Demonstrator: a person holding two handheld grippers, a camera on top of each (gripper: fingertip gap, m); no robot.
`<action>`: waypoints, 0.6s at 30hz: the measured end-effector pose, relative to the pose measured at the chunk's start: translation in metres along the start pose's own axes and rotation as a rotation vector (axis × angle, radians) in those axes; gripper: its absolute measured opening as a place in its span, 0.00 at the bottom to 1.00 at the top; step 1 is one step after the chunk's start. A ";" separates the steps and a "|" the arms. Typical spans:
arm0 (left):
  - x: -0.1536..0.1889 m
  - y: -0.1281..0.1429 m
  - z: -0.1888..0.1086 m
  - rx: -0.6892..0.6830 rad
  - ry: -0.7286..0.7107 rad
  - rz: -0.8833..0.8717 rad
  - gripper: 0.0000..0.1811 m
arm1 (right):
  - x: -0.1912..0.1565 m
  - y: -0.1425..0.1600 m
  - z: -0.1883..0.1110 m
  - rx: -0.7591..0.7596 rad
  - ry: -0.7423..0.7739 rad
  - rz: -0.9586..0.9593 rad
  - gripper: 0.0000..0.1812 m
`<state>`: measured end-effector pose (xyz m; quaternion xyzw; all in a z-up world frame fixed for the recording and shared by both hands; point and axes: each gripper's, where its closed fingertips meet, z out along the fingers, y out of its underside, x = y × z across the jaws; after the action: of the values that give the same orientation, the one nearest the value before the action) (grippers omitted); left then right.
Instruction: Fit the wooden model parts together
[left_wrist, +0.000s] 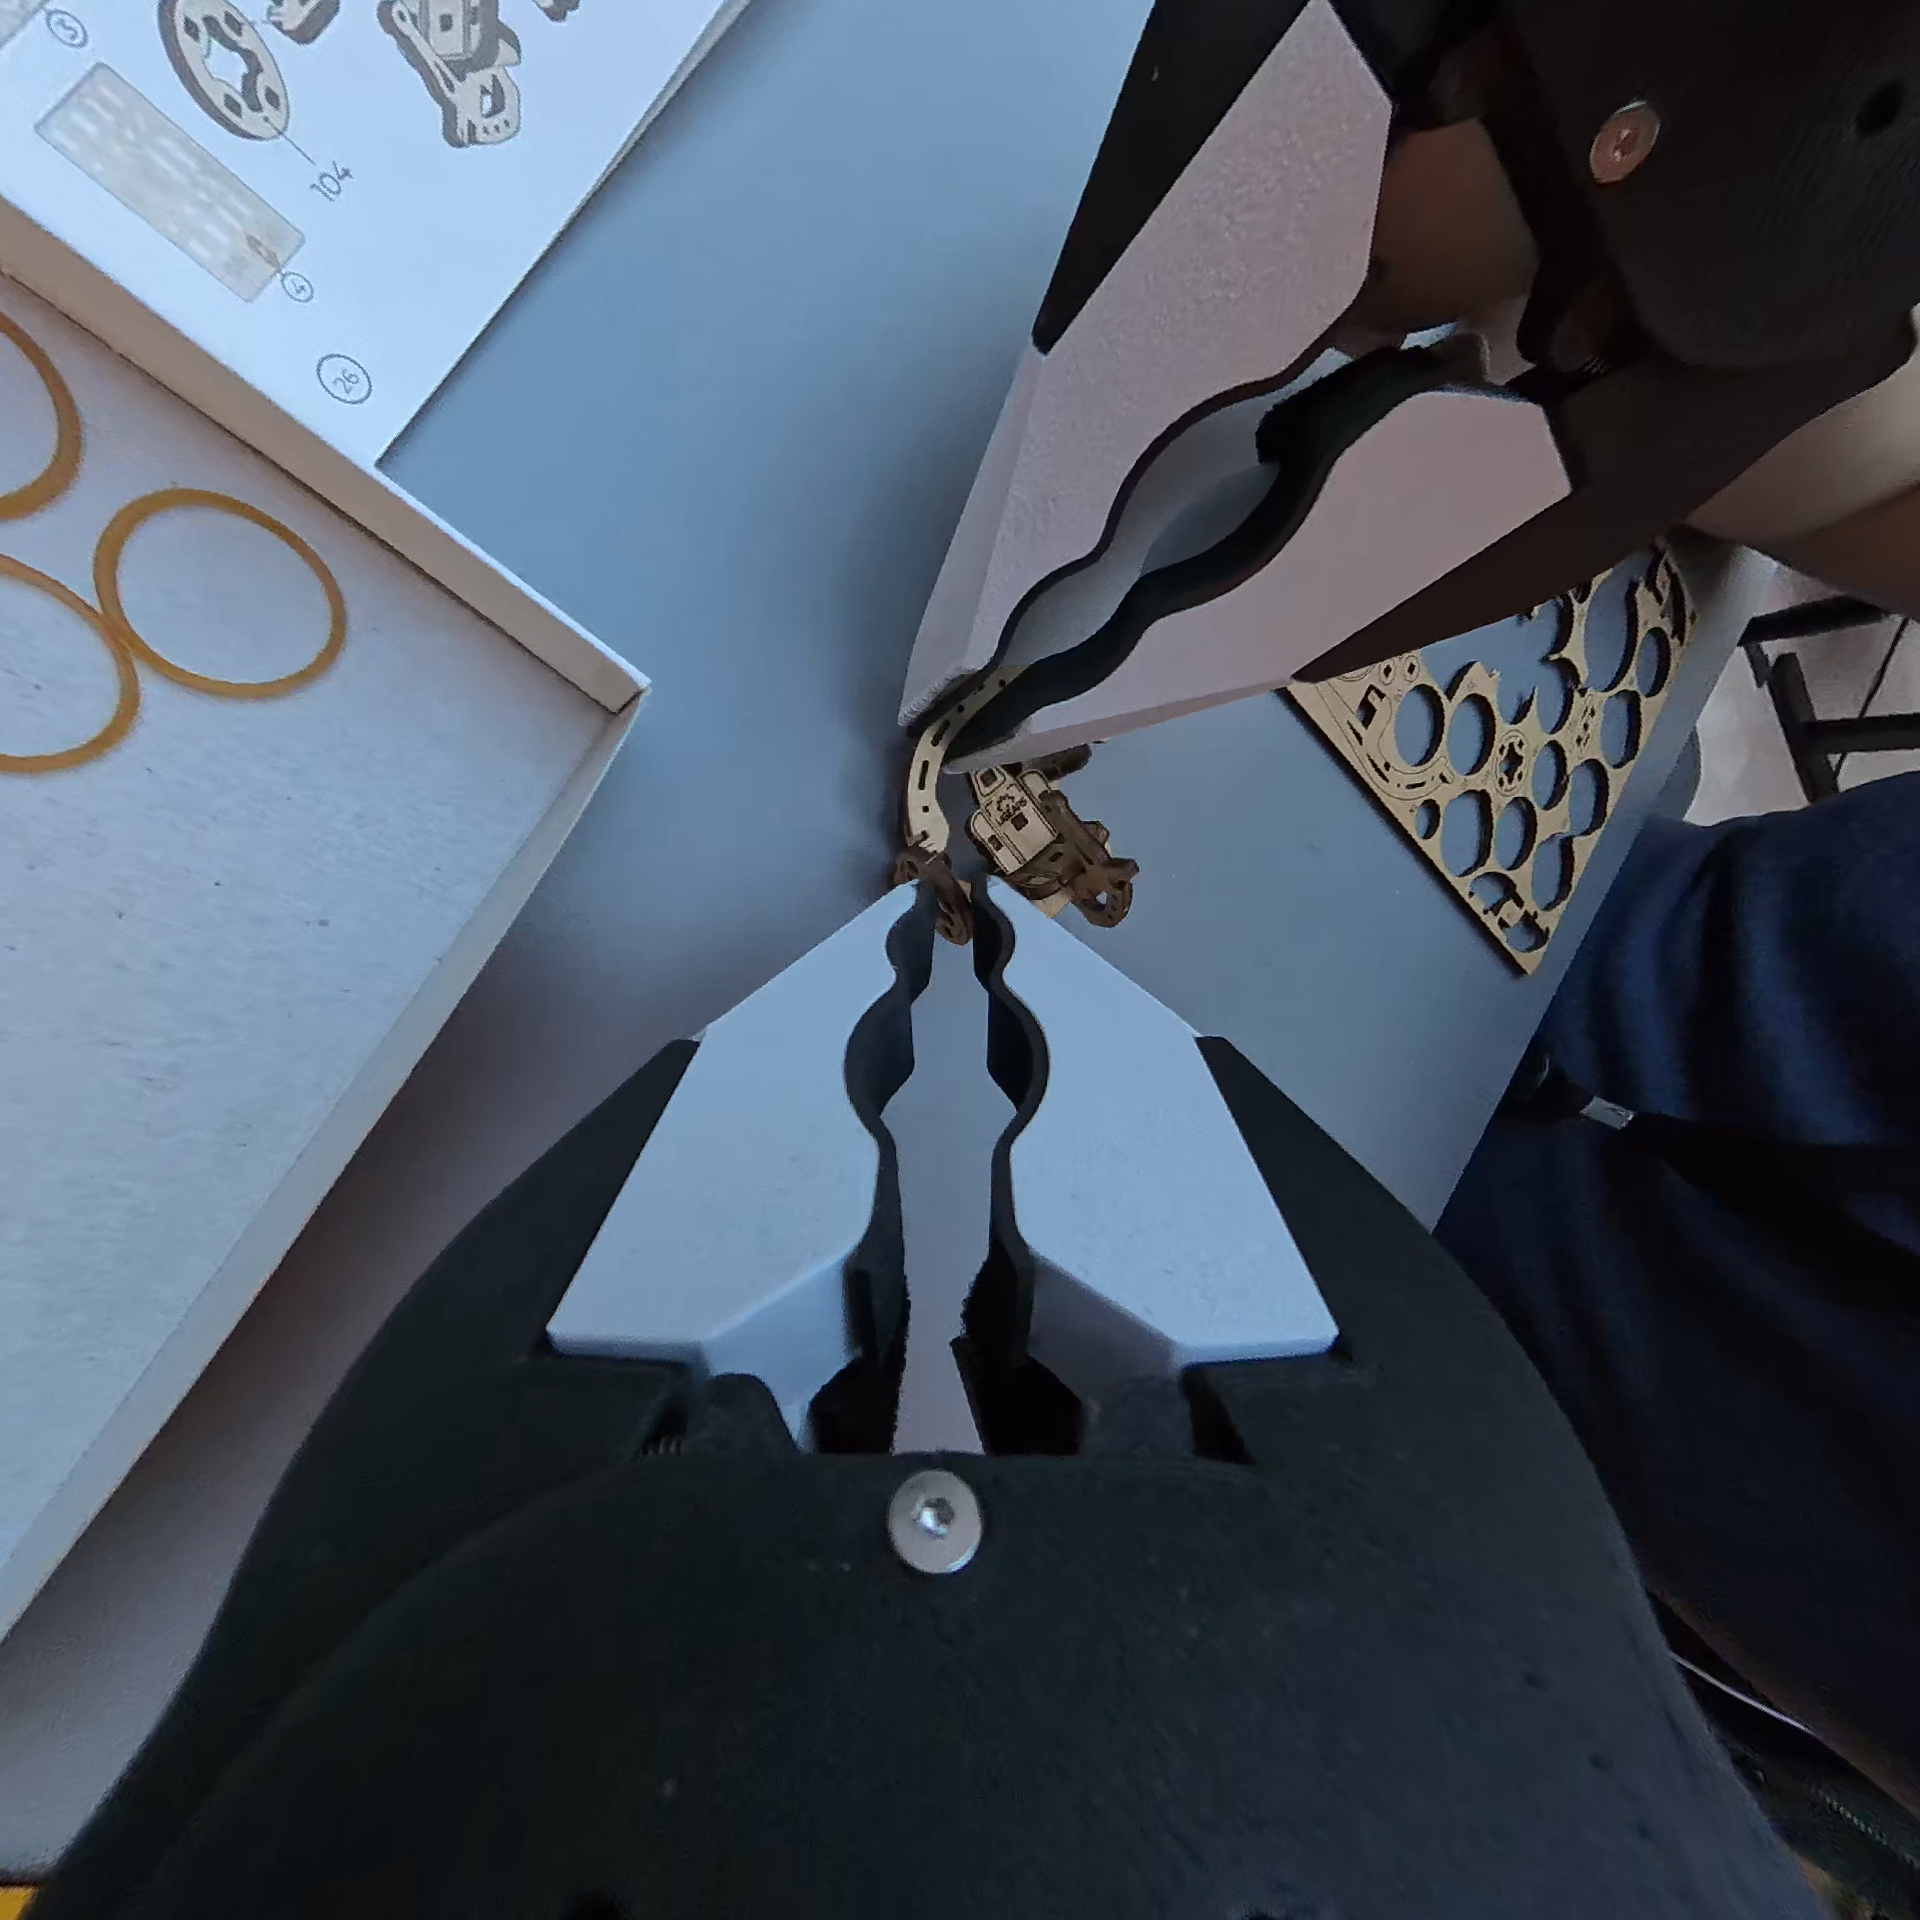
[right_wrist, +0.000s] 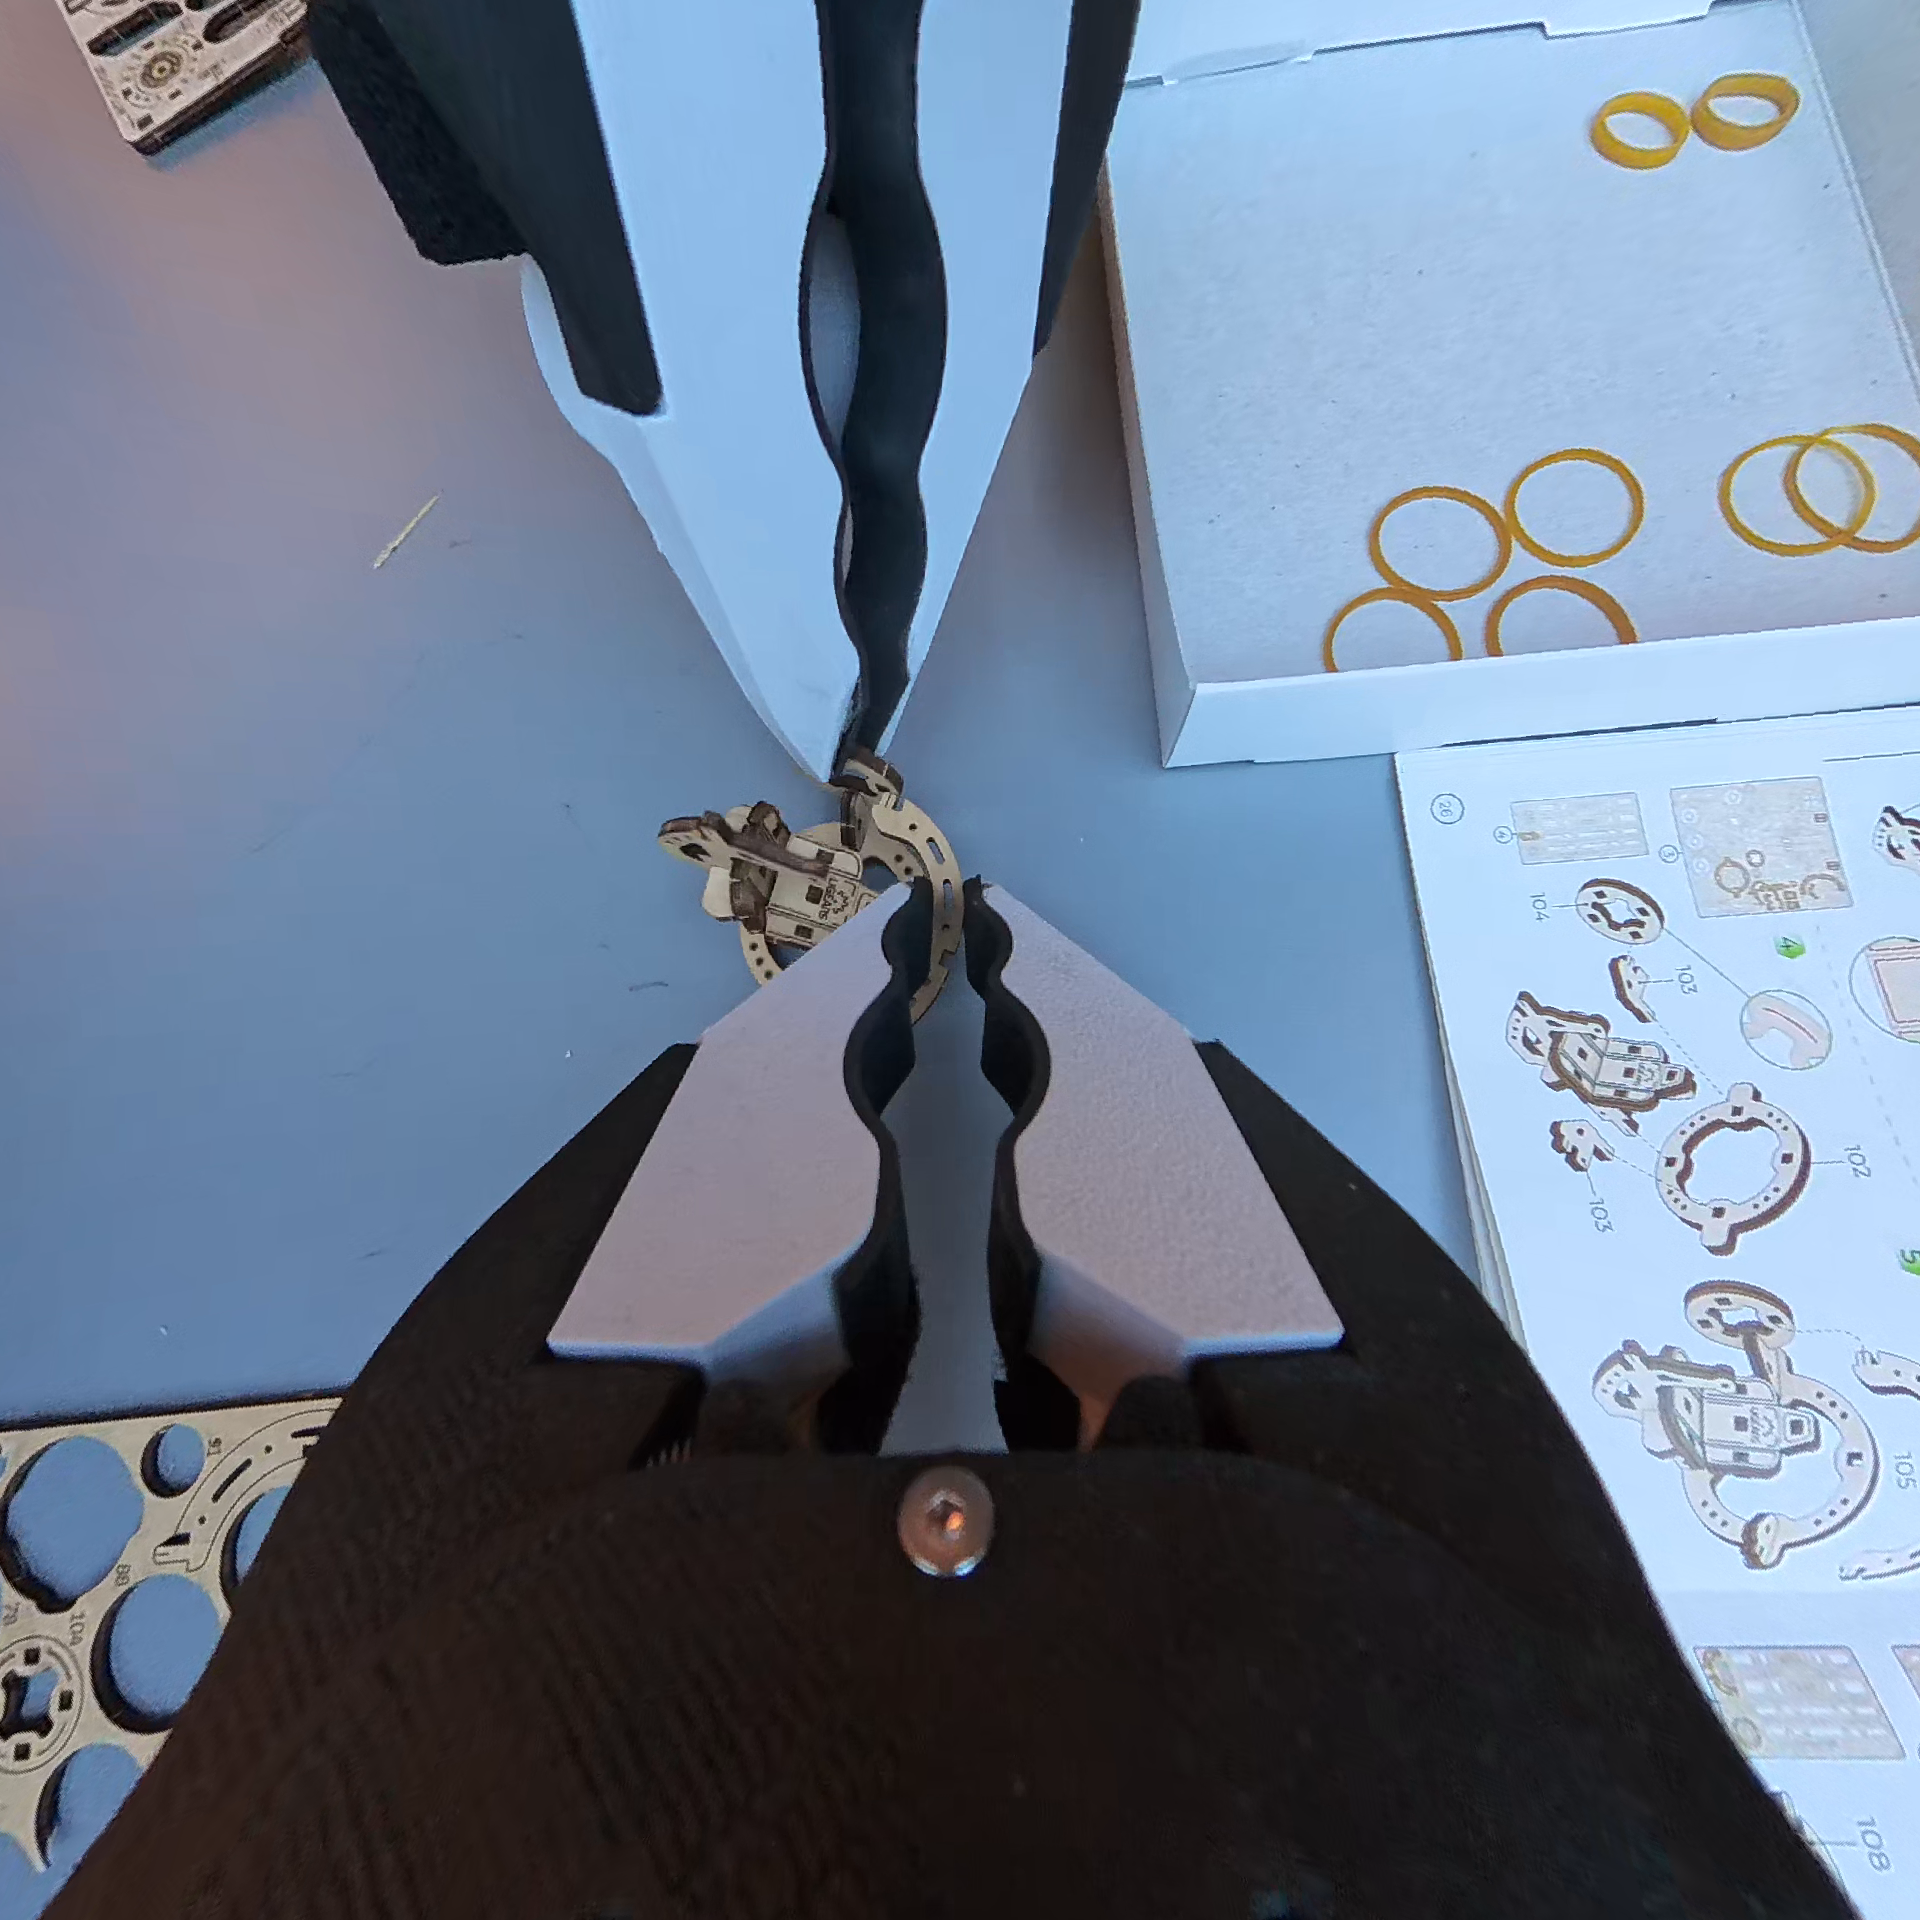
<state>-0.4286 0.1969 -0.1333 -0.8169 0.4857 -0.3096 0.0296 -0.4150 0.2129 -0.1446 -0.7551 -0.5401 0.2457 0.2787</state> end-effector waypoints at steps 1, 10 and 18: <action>0.000 -0.001 0.000 0.004 0.000 0.001 0.03 | -0.001 0.000 0.000 0.000 -0.002 -0.001 0.03; -0.002 0.000 -0.001 -0.004 0.008 -0.006 0.02 | -0.001 -0.002 -0.001 0.006 0.003 -0.008 0.03; -0.001 0.001 0.000 -0.013 0.012 0.014 0.02 | -0.002 -0.002 0.000 -0.002 0.015 -0.015 0.03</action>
<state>-0.4299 0.1966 -0.1341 -0.8119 0.4934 -0.3110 0.0237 -0.4170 0.2115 -0.1432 -0.7531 -0.5439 0.2374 0.2842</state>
